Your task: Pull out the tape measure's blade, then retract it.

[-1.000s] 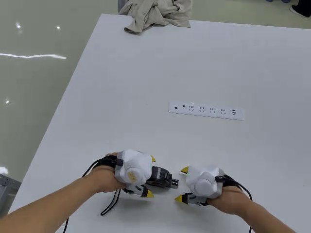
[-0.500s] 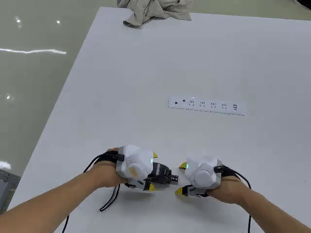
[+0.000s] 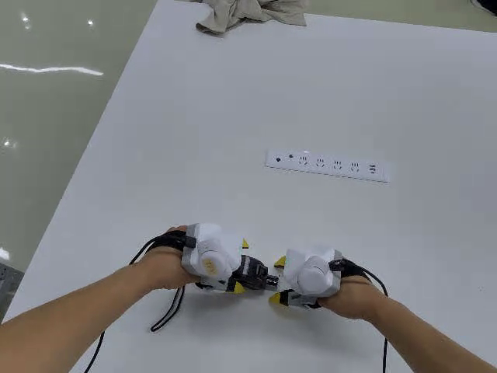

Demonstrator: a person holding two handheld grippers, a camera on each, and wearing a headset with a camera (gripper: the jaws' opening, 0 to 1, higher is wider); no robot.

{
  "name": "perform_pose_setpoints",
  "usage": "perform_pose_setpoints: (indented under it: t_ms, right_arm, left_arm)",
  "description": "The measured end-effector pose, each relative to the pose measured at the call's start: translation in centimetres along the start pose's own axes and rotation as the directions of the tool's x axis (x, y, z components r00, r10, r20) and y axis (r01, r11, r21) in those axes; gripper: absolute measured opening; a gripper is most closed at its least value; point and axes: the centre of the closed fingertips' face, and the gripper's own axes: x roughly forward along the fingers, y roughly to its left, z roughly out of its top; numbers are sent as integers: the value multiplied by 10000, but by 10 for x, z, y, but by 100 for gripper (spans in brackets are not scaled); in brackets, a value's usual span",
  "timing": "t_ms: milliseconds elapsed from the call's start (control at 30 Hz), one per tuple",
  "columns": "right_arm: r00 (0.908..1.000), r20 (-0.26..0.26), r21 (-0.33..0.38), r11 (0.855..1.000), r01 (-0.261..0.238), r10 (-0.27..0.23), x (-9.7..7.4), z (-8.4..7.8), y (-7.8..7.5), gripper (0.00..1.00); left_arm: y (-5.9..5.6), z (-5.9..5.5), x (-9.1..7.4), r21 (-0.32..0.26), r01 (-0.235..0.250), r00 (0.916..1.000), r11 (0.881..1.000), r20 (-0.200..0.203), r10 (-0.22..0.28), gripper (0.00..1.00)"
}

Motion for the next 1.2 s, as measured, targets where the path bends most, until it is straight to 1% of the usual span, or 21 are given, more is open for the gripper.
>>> perform_pose_setpoints:
  t_ms: [167, 233, 300, 400, 533, 700, 900, 1100, 1200]
  right_arm:
    - [9999, -2, 49, 9999, -104, 104, 0, 0, -2, 30]
    - [9999, 24, 146, 9998, -151, 150, -1, 1, -2, 30]
    - [9998, 1, 173, 9997, -177, 177, 0, 1, -2, 30]
    - [9999, -73, 121, 9998, -130, 131, 0, 0, -5, 27]
    - [9998, -115, 160, 9997, -166, 168, 0, 0, -6, 26]
    - [9998, -157, 24, 9999, -151, 152, 0, -1, -5, 25]
    - [9996, -207, -83, 9997, -216, 214, -1, -1, -2, 21]
    - [9994, -213, -60, 9996, -264, 263, 0, -2, 0, 17]
    - [9994, -212, 151, 9995, -270, 273, 0, -2, -1, 17]
  left_arm:
    - [-2, 1, 1, 176, 157, 9999, 9997, -66, -156, 45]
    - [-2, 2, 1, 224, 244, 9997, 9995, -75, -243, 45]
    - [-4, 2, 2, 366, 353, 9993, 9987, -154, -347, 43]
    - [-6, 1, 4, 484, 464, 9987, 9978, -223, -453, 38]
    - [-6, 0, 4, 528, 524, 9983, 9972, -274, -510, 38]
    - [-6, -1, 5, 551, 544, 9981, 9970, -305, -528, 37]
    - [-6, -1, 4, 595, 547, 9981, 9967, -306, -530, 37]
    - [-7, -1, 5, 631, 596, 9979, 9962, -299, -579, 36]
    - [-7, -1, 5, 639, 597, 9979, 9962, -288, -579, 36]
